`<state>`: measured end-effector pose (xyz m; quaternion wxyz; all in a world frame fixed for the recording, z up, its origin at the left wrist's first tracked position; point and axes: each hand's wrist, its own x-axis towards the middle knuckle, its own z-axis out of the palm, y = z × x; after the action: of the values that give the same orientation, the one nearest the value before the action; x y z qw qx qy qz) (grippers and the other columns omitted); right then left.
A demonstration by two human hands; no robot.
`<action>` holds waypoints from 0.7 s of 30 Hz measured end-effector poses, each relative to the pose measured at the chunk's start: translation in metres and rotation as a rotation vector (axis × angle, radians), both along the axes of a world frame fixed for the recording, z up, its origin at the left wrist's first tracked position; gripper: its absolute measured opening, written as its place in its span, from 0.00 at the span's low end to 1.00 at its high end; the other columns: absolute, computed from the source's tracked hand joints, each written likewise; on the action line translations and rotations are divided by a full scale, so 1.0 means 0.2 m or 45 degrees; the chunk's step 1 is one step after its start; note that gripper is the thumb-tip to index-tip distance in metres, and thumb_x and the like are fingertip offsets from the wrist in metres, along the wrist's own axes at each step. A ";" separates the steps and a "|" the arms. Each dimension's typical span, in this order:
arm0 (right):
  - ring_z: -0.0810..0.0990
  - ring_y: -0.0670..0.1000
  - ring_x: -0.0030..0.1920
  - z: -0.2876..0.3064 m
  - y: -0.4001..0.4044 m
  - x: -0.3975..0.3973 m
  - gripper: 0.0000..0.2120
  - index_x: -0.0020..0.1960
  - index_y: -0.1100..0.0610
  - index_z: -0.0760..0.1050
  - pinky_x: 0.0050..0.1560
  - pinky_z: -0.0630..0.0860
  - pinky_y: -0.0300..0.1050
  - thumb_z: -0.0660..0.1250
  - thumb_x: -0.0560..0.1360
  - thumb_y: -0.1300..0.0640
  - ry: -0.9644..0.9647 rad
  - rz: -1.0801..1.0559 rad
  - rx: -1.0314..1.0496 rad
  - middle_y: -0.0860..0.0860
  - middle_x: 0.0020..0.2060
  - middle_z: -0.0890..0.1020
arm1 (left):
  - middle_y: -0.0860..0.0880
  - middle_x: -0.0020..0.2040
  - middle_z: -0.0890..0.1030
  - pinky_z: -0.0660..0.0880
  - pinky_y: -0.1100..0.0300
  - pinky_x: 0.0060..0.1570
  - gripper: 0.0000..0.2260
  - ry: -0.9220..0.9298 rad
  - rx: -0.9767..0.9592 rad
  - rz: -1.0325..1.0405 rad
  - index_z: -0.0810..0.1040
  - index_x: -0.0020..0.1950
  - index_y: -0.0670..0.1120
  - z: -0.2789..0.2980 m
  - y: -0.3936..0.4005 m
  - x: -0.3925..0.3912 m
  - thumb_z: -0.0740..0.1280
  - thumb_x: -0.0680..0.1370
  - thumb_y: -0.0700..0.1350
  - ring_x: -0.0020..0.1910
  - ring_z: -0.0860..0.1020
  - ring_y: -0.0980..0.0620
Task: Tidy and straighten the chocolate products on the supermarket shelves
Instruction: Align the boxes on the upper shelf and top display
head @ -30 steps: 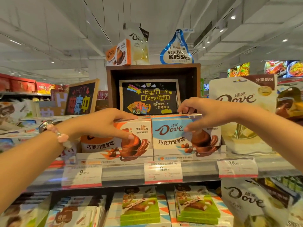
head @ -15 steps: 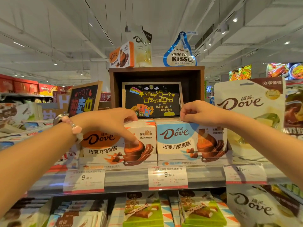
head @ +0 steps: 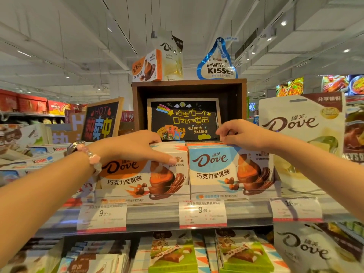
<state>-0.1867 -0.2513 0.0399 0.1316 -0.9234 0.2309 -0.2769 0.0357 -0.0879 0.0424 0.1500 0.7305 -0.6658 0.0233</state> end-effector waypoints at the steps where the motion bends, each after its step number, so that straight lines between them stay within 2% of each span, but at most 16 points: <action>1: 0.78 0.49 0.53 0.00 -0.01 0.00 0.11 0.60 0.57 0.75 0.47 0.75 0.39 0.63 0.78 0.59 0.029 -0.023 0.079 0.48 0.48 0.78 | 0.49 0.45 0.80 0.72 0.58 0.42 0.33 0.046 -0.020 0.008 0.77 0.47 0.44 0.00 0.00 0.00 0.62 0.65 0.73 0.42 0.78 0.52; 2: 0.79 0.50 0.53 0.01 -0.01 0.00 0.10 0.58 0.58 0.76 0.47 0.76 0.41 0.63 0.78 0.58 0.061 -0.039 0.185 0.49 0.47 0.80 | 0.50 0.46 0.80 0.71 0.60 0.43 0.34 0.102 -0.043 0.031 0.78 0.48 0.43 0.00 -0.01 0.01 0.58 0.68 0.73 0.43 0.78 0.53; 4: 0.82 0.50 0.49 0.02 -0.01 0.01 0.10 0.53 0.60 0.79 0.45 0.77 0.41 0.63 0.77 0.56 0.127 -0.097 0.325 0.51 0.44 0.83 | 0.53 0.48 0.78 0.69 0.61 0.45 0.26 0.192 -0.113 0.091 0.77 0.49 0.46 -0.01 -0.02 0.02 0.54 0.75 0.67 0.46 0.77 0.55; 6: 0.83 0.51 0.46 0.04 0.00 0.02 0.11 0.50 0.59 0.78 0.43 0.77 0.40 0.63 0.78 0.53 0.217 -0.190 0.368 0.52 0.43 0.84 | 0.50 0.48 0.79 0.72 0.56 0.48 0.18 0.166 -0.145 0.097 0.76 0.47 0.44 -0.01 -0.02 0.03 0.56 0.80 0.57 0.47 0.79 0.52; 8: 0.84 0.52 0.46 0.05 0.01 0.03 0.11 0.48 0.58 0.77 0.46 0.77 0.43 0.61 0.78 0.51 0.313 -0.218 0.375 0.54 0.44 0.85 | 0.47 0.45 0.80 0.74 0.54 0.48 0.14 0.140 -0.147 0.085 0.78 0.47 0.45 -0.01 -0.02 0.02 0.58 0.80 0.53 0.45 0.79 0.50; 10: 0.84 0.53 0.49 0.06 0.02 0.04 0.11 0.48 0.56 0.78 0.52 0.77 0.45 0.61 0.79 0.51 0.362 -0.203 0.347 0.54 0.46 0.84 | 0.46 0.44 0.80 0.74 0.55 0.46 0.14 0.104 -0.175 0.066 0.78 0.47 0.44 0.00 -0.01 0.01 0.58 0.80 0.52 0.43 0.79 0.51; 13: 0.83 0.51 0.49 0.06 0.02 0.02 0.12 0.51 0.58 0.79 0.54 0.77 0.45 0.62 0.78 0.50 0.316 -0.186 0.334 0.52 0.45 0.84 | 0.44 0.41 0.79 0.72 0.57 0.41 0.16 0.034 -0.256 0.044 0.77 0.46 0.41 0.00 0.00 0.00 0.57 0.81 0.51 0.40 0.78 0.50; 16: 0.83 0.49 0.46 0.06 0.02 0.00 0.11 0.45 0.56 0.78 0.46 0.77 0.41 0.61 0.78 0.50 0.274 -0.143 0.326 0.49 0.40 0.84 | 0.47 0.40 0.78 0.72 0.55 0.42 0.14 -0.043 -0.367 0.044 0.76 0.44 0.44 -0.01 0.01 0.00 0.57 0.81 0.51 0.40 0.77 0.49; 18: 0.81 0.47 0.44 0.08 0.03 -0.01 0.11 0.43 0.55 0.78 0.39 0.73 0.37 0.61 0.79 0.51 0.201 -0.139 0.240 0.48 0.39 0.82 | 0.50 0.40 0.77 0.72 0.51 0.45 0.12 -0.114 -0.456 0.057 0.74 0.43 0.48 -0.01 0.02 -0.01 0.56 0.81 0.51 0.40 0.76 0.51; 21: 0.78 0.44 0.39 0.14 0.03 -0.01 0.10 0.47 0.56 0.78 0.32 0.70 0.34 0.60 0.79 0.53 -0.032 -0.137 0.090 0.48 0.39 0.80 | 0.54 0.38 0.76 0.69 0.51 0.49 0.12 -0.284 -0.669 0.103 0.73 0.42 0.51 0.01 0.03 -0.02 0.54 0.81 0.50 0.39 0.75 0.53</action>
<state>-0.1897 -0.2449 0.0677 0.1520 -0.9009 0.2884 -0.2866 0.0315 -0.0822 0.0446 0.2589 0.6857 -0.6195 0.2811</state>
